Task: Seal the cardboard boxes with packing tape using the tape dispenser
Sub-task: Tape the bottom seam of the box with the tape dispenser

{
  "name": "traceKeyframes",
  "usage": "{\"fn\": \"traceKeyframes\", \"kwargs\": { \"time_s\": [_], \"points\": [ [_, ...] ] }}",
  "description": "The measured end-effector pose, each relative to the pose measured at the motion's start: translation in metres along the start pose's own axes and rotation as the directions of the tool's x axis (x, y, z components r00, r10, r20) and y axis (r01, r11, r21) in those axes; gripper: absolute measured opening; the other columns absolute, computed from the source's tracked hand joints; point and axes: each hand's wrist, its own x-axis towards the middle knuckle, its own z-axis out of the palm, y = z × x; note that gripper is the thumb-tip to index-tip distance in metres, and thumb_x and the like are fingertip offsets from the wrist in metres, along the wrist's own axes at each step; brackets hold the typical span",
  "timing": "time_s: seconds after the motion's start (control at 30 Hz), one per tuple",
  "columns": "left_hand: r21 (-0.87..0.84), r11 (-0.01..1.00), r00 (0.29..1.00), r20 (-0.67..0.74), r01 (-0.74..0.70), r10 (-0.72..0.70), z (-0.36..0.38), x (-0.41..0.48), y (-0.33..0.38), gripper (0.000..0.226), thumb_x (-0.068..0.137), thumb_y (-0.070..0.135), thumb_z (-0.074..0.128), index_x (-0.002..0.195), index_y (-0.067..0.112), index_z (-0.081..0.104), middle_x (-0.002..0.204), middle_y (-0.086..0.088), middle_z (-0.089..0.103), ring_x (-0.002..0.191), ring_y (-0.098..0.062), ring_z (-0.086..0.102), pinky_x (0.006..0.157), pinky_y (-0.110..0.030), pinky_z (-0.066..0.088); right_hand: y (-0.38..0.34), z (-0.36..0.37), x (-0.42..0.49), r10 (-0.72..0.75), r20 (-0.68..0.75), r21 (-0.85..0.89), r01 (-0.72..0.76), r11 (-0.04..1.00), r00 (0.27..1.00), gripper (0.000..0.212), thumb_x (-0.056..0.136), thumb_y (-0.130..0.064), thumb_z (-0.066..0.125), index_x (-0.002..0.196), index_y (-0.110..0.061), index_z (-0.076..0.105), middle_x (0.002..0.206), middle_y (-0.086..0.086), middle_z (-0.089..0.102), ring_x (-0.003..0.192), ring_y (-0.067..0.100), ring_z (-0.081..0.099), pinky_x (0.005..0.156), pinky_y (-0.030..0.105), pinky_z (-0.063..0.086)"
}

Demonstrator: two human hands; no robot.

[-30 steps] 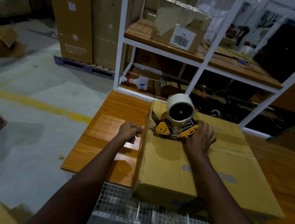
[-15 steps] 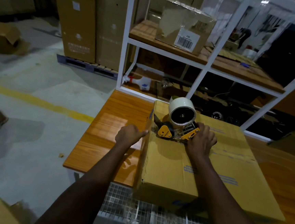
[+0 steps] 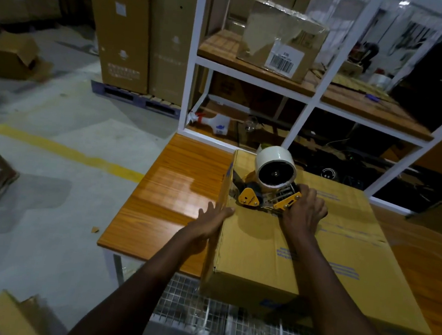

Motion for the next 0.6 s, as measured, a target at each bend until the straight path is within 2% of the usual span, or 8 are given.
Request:
{"fn": "traceKeyframes", "kwargs": {
  "time_s": [0.07,0.13,0.17,0.2,0.27,0.33,0.43,0.6],
  "points": [
    [0.108,0.994,0.993,-0.112,-0.021,0.033,-0.001,0.0,0.006,0.081,0.096,0.065,0.031,0.157,0.027,-0.006,0.165,-0.005,-0.011,0.151,-0.031,-0.004,0.119,-0.06,0.001,-0.001,-0.001,0.0,0.0,-0.012,0.007,0.0,1.0,1.0,0.05,0.077,-0.015,0.066,0.122,-0.02,0.047,0.114,0.011,0.05,0.102,0.035,0.044,0.093,0.049,0.03],
    [0.008,0.998,0.998,-0.017,-0.055,0.055,-0.003,-0.004,0.008,0.089,0.089,0.068,0.035,0.156,0.029,-0.008,0.164,-0.013,0.013,0.146,-0.036,0.024,0.118,-0.057,0.019,-0.001,-0.001,-0.001,-0.001,-0.02,0.003,0.001,1.0,1.0,0.051,0.075,-0.014,0.067,0.122,-0.019,0.047,0.113,0.011,0.05,0.1,0.035,0.045,0.091,0.049,0.031],
    [-0.026,0.998,0.998,-0.007,-0.059,0.059,-0.002,-0.004,0.006,0.091,0.086,0.07,0.035,0.156,0.031,-0.006,0.162,-0.014,0.021,0.143,-0.036,0.031,0.116,-0.056,0.025,-0.001,-0.001,-0.001,-0.001,-0.02,0.001,0.001,1.0,1.0,0.052,0.075,-0.013,0.067,0.122,-0.019,0.047,0.113,0.011,0.049,0.1,0.035,0.044,0.091,0.048,0.031],
    [0.003,0.997,0.997,-0.02,-0.071,0.071,0.0,-0.005,0.006,0.087,0.088,0.07,0.034,0.157,0.03,-0.002,0.163,-0.012,0.02,0.145,-0.035,0.027,0.116,-0.056,0.023,-0.001,-0.001,-0.002,-0.001,-0.019,0.001,0.001,1.0,1.0,0.052,0.074,-0.013,0.067,0.122,-0.019,0.048,0.113,0.011,0.049,0.099,0.035,0.044,0.091,0.048,0.031],
    [0.245,0.965,0.986,-0.109,-0.096,0.126,-0.004,-0.006,0.009,0.072,0.098,0.059,0.033,0.158,0.027,0.007,0.166,-0.006,0.004,0.151,-0.032,0.005,0.118,-0.059,0.009,-0.001,-0.001,-0.001,0.001,-0.024,0.0,-0.001,1.0,1.0,0.051,0.075,-0.014,0.068,0.122,-0.019,0.048,0.112,0.011,0.049,0.098,0.035,0.045,0.091,0.048,0.031],
    [0.393,0.911,0.965,-0.162,-0.128,0.206,-0.013,-0.004,0.017,0.073,0.098,0.056,0.039,0.157,0.031,0.004,0.165,-0.003,-0.01,0.151,-0.033,-0.006,0.116,-0.063,0.005,-0.002,-0.001,-0.001,0.007,-0.022,0.001,-0.007,1.0,1.0,0.05,0.076,-0.016,0.068,0.121,-0.02,0.048,0.112,0.011,0.05,0.098,0.035,0.045,0.091,0.047,0.032],
    [0.465,0.87,0.956,-0.14,-0.166,0.257,-0.023,0.006,0.019,0.087,0.093,0.06,0.048,0.154,0.04,-0.01,0.163,-0.005,-0.022,0.15,-0.036,-0.011,0.113,-0.068,0.006,-0.001,-0.003,-0.001,0.012,-0.005,0.011,-0.012,1.0,1.0,0.05,0.078,-0.018,0.067,0.124,-0.02,0.05,0.115,0.011,0.051,0.101,0.035,0.046,0.092,0.048,0.032],
    [0.58,0.784,0.925,-0.13,-0.222,0.358,-0.034,0.02,0.019,0.092,0.081,0.074,0.047,0.154,0.045,0.001,0.161,-0.001,-0.028,0.149,-0.036,-0.016,0.113,-0.07,0.006,0.001,-0.003,0.001,-0.004,0.02,-0.013,0.005,1.0,1.0,0.048,0.08,-0.021,0.067,0.126,-0.019,0.052,0.115,0.009,0.052,0.103,0.033,0.046,0.092,0.048,0.032]
  ]
}}
